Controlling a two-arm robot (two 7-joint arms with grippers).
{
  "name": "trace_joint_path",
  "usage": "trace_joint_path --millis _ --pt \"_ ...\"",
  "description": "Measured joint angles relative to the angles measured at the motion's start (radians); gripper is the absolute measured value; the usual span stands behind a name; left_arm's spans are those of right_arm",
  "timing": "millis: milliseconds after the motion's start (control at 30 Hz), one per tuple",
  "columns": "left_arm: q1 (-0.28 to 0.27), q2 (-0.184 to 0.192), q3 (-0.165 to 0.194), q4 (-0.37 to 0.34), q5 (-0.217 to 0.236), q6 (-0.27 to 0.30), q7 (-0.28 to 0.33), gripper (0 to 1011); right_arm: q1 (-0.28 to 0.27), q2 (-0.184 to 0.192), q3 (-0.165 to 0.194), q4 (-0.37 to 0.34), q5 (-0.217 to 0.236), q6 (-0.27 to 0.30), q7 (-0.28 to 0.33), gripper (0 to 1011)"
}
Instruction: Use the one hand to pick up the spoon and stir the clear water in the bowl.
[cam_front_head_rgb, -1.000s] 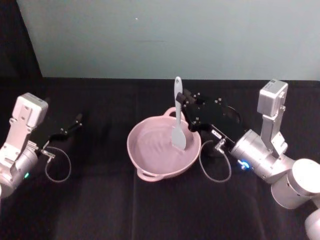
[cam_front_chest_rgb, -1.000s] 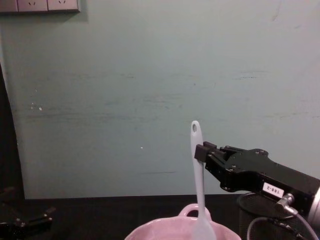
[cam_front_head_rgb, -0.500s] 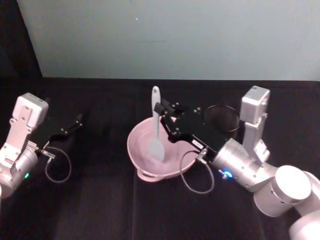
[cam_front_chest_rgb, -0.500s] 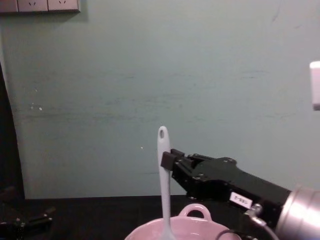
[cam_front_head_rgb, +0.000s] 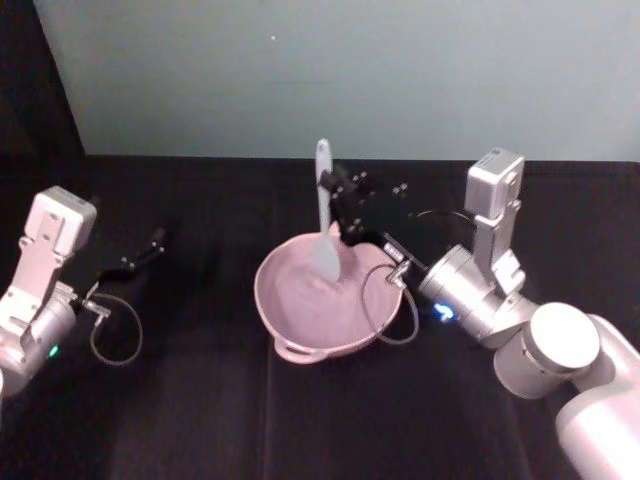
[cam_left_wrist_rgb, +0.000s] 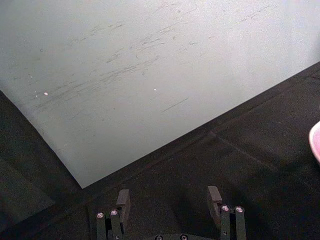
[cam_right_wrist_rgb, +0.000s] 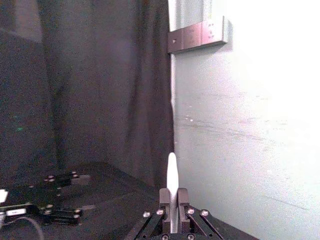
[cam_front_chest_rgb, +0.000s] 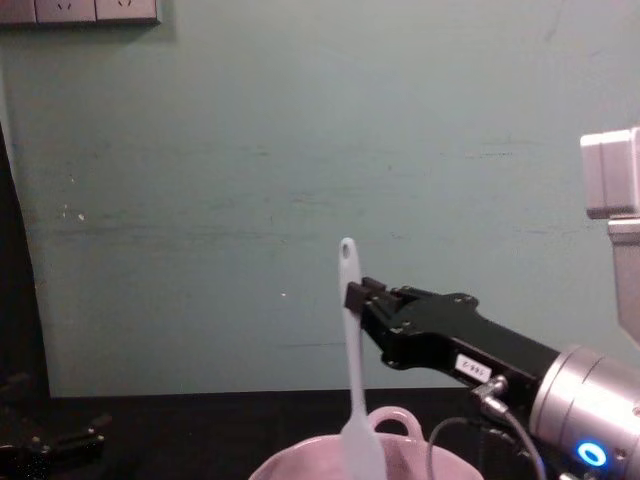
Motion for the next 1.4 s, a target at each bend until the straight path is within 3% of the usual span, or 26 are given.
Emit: trace_joint_path --millis 233,400,567,800,1000,1167,1400 --pt "0.0 0.0 0.0 0.0 0.0 0.0 0.0 1011 -0.003 0.027 0.033 -0.008 0.003 0.003 0.008 107" --pt "0.0 0.0 0.0 0.0 0.0 0.0 0.0 1011 -0.054 0.064 0.047 -0.078 0.026 0.026 0.031 108" --pt "0.0 0.0 0.0 0.0 0.0 0.0 0.0 1011 -0.112 0.086 0.042 -0.152 0.052 0.048 0.05 108" --pt "0.0 0.0 0.0 0.0 0.0 0.0 0.0 1011 -0.138 0.083 0.012 -0.183 0.066 0.065 0.063 107" --pt "0.0 0.0 0.0 0.0 0.0 0.0 0.0 1011 -0.118 0.055 -0.019 -0.163 0.06 0.062 0.062 107" --pt "0.0 0.0 0.0 0.0 0.0 0.0 0.0 1011 -0.075 0.025 -0.032 -0.104 0.035 0.036 0.048 107" --pt "0.0 0.0 0.0 0.0 0.0 0.0 0.0 1011 -0.018 -0.008 -0.024 -0.007 0.001 -0.009 0.023 108"
